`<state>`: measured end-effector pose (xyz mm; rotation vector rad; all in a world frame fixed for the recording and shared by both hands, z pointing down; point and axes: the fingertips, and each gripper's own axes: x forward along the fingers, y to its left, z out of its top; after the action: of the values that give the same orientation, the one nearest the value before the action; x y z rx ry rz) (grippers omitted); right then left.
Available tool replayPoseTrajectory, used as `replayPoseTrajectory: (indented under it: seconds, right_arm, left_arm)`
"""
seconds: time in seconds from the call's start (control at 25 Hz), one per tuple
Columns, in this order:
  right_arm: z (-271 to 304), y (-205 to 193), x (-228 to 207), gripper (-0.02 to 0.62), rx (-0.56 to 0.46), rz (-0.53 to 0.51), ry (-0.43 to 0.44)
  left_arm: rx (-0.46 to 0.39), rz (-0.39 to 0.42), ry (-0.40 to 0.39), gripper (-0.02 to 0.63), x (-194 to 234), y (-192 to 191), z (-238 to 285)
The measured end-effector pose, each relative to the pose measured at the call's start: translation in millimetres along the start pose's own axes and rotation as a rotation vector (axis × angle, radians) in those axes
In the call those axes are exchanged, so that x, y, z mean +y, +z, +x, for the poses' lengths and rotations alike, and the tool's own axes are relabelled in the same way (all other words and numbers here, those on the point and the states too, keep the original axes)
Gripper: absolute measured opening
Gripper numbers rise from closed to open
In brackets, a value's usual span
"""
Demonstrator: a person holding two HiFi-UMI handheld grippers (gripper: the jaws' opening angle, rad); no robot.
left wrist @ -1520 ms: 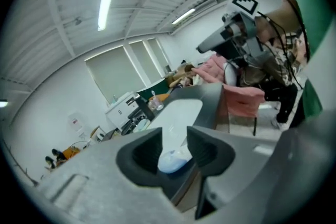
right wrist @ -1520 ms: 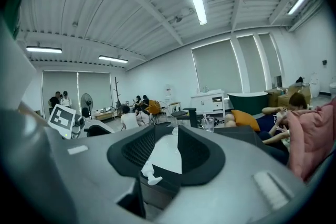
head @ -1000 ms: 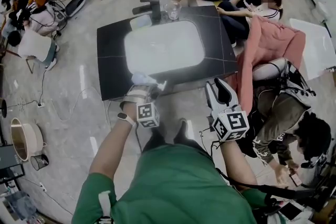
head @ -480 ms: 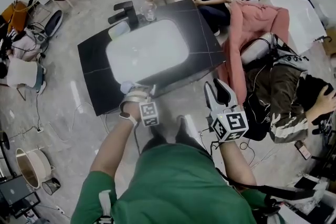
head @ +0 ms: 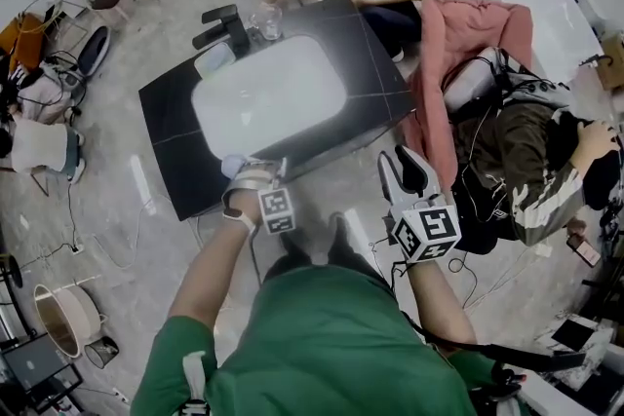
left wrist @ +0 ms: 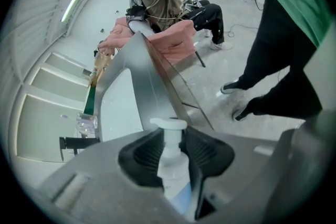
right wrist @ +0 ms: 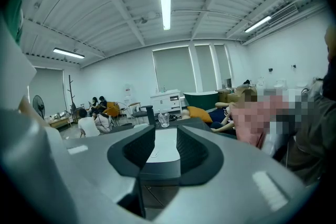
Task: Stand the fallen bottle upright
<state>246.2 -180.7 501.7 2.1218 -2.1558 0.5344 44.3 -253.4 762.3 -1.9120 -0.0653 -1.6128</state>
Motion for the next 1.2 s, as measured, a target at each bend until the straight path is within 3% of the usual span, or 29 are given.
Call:
replayPoseTrajectory:
  seconds: [0.16,0.64,1.2]
  right_arm:
    - [5,1,7,0.127,0.005,-0.012,0.033]
    - [22,5,39,0.127,0.028,-0.044,0.133]
    - [44,14,86,0.127,0.037,-0.091,0.218]
  left_arm:
    - [-0.005,-0.024,0.029,0.129,3,-1,-6]
    - [-0.072,-0.196,0.214,0.101,32,-21,-52]
    - [-0.201,-0.529,0.362,0.101,62,-67,-102]
